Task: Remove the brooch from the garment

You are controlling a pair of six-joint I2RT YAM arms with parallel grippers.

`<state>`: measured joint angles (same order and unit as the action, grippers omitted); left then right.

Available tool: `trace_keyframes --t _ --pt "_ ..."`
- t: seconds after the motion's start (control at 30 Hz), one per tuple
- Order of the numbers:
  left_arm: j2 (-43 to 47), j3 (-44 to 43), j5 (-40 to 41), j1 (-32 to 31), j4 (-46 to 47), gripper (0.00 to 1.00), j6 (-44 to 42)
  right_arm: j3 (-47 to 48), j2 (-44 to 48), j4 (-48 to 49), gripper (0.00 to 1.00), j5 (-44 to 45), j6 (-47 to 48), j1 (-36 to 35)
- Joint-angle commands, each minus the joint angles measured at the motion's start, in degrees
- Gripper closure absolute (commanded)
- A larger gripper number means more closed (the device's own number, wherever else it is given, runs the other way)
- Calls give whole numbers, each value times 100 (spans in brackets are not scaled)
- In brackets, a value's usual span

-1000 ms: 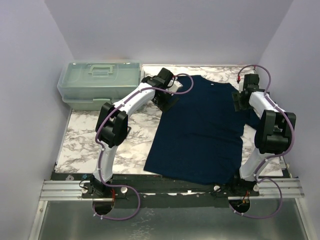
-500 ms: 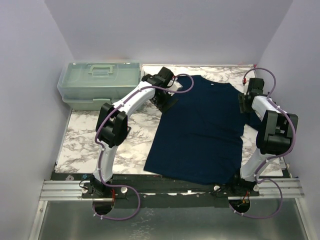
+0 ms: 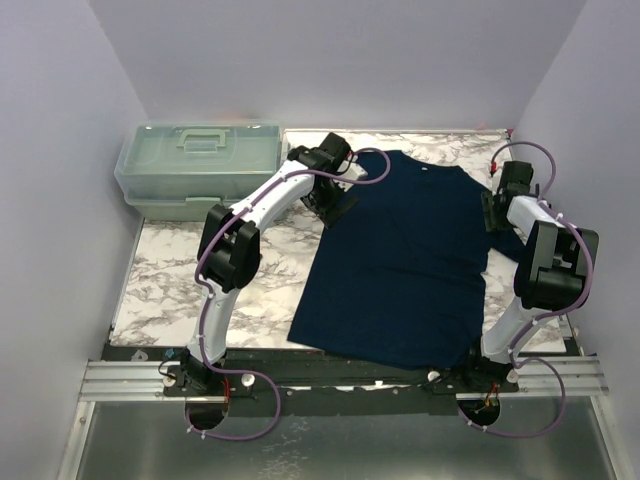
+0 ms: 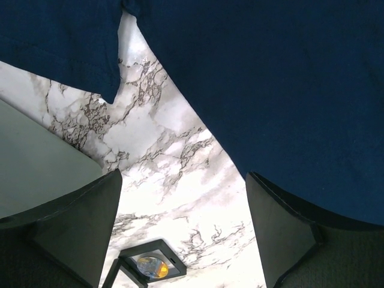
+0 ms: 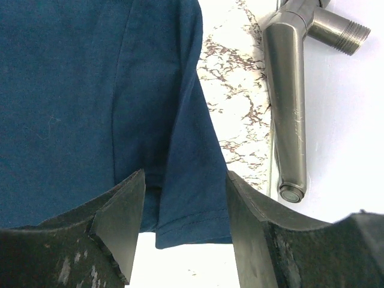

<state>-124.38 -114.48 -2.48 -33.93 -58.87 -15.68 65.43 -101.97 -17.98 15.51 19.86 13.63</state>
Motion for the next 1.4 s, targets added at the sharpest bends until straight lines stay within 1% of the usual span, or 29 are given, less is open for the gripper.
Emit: trace_keyframes --t 0.0,0.4,0.57,0.67,0.7,0.8,0.83,0.87,0.9,1.07,1.17,1.2,1.23,1.3,1.37 --pt "-72 -193 102 -43 -160 15 -40 -115 166 76 41 -57 109 83" --pt "-119 -274 103 -69 -177 15 -23 -277 300 -20 45 -135 446 371" --pt "-114 -268 121 -70 -182 15 -39 -71 345 -181 48 -189 588 445" --pt "-119 -244 147 -69 -177 15 -83 74 318 -197 53 -182 747 530" --pt "-119 -243 156 -70 -177 15 -92 136 284 -206 58 -188 800 565" --pt "-131 -258 169 -69 -177 15 -99 380 147 -325 81 -260 918 688" --pt "-141 -262 169 -70 -182 15 -94 453 91 -395 91 -324 938 725" --pt "-154 -267 175 -70 -176 15 -93 537 42 -489 98 -385 956 744" --pt "-150 -269 168 -70 -177 15 -93 599 14 -587 99 -474 952 755" --pt "-174 -267 178 -70 -177 15 -93 807 -7 -952 99 -911 766 758" --pt "-183 -277 164 -70 -177 15 -102 968 53 -1360 83 -1418 578 757" --pt "-185 -286 156 -70 -178 15 -115 992 72 -1495 76 -1597 471 760" --pt "-191 -294 155 -70 -177 15 -119 1018 80 -1602 72 -1770 362 760" --pt "-211 -322 142 -69 -177 15 -143 1029 72 -1755 66 -1900 113 756" --pt "-242 -359 136 -70 -178 15 -167 941 68 -1747 65 -1912 -12 755"
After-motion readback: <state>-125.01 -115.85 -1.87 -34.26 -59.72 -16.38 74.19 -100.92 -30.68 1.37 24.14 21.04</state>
